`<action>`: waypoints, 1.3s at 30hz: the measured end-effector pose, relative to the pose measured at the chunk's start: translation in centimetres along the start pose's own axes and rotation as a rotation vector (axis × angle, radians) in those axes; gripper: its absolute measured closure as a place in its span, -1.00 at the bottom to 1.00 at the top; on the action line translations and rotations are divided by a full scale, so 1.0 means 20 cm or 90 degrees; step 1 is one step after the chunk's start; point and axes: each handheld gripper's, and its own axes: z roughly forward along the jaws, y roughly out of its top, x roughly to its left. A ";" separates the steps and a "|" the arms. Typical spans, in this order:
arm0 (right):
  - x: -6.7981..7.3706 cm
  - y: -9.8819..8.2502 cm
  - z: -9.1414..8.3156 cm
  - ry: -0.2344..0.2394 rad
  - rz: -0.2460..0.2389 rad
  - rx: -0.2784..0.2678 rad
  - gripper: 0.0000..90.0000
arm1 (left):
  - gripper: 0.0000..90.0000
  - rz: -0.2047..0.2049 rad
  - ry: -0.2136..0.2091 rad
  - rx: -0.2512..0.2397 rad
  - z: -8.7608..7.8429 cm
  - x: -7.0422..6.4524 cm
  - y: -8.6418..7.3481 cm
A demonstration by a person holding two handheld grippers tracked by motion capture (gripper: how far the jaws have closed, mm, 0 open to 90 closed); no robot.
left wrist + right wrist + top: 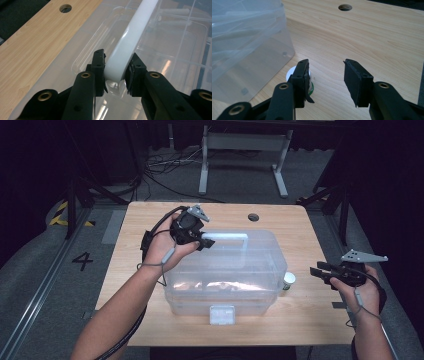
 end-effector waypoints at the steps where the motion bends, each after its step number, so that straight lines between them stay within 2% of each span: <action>1: 0.01 0.00 0.00 0.001 -0.001 -0.001 0.24 | 0.61 -0.001 -0.005 0.010 0.00 0.01 0.02; 6: 0.05 0.02 -0.04 0.000 -0.009 -0.010 0.52 | 0.60 -0.017 -0.019 0.026 0.00 0.07 0.06; 7: 0.05 0.02 -0.04 0.000 -0.009 -0.010 0.52 | 0.60 -0.017 -0.019 0.026 0.00 0.07 0.06; 8: 0.06 0.02 -0.06 0.010 -0.007 -0.014 0.68 | 0.60 -0.018 -0.021 0.034 0.00 0.09 0.08; 10: 0.07 0.03 -0.07 0.015 -0.009 -0.018 0.74 | 0.60 -0.025 -0.024 0.035 0.00 0.10 0.09; 12: 0.09 0.03 -0.08 0.033 -0.014 -0.021 0.83 | 0.60 -0.031 -0.033 0.043 0.00 0.12 0.10; 15: 0.11 0.04 -0.08 0.047 -0.029 -0.019 0.92 | 0.60 -0.034 -0.038 0.047 0.00 0.14 0.12; 16: 0.15 0.05 -0.08 0.063 -0.046 -0.017 0.98 | 0.60 -0.038 -0.046 0.050 0.00 0.16 0.13; 18: 0.16 0.05 -0.08 0.068 -0.052 -0.018 0.99 | 0.59 -0.041 -0.055 0.050 0.00 0.18 0.13; 25: 0.26 0.08 -0.06 0.108 -0.100 -0.015 0.99 | 0.58 -0.057 -0.070 0.062 0.00 0.23 0.17; 27: 0.30 0.09 -0.05 0.116 -0.114 -0.015 1.00 | 0.58 -0.067 -0.086 0.059 0.01 0.26 0.18; 32: 0.35 0.11 -0.04 0.136 -0.138 -0.018 1.00 | 0.57 -0.074 -0.094 0.051 0.00 0.29 0.18; 34: 0.37 0.12 -0.04 0.142 -0.143 -0.028 1.00 | 0.58 -0.074 -0.093 0.050 0.00 0.29 0.18; 39: 0.42 0.15 -0.04 0.198 -0.141 -0.071 1.00 | 0.57 -0.075 -0.091 0.052 0.00 0.29 0.18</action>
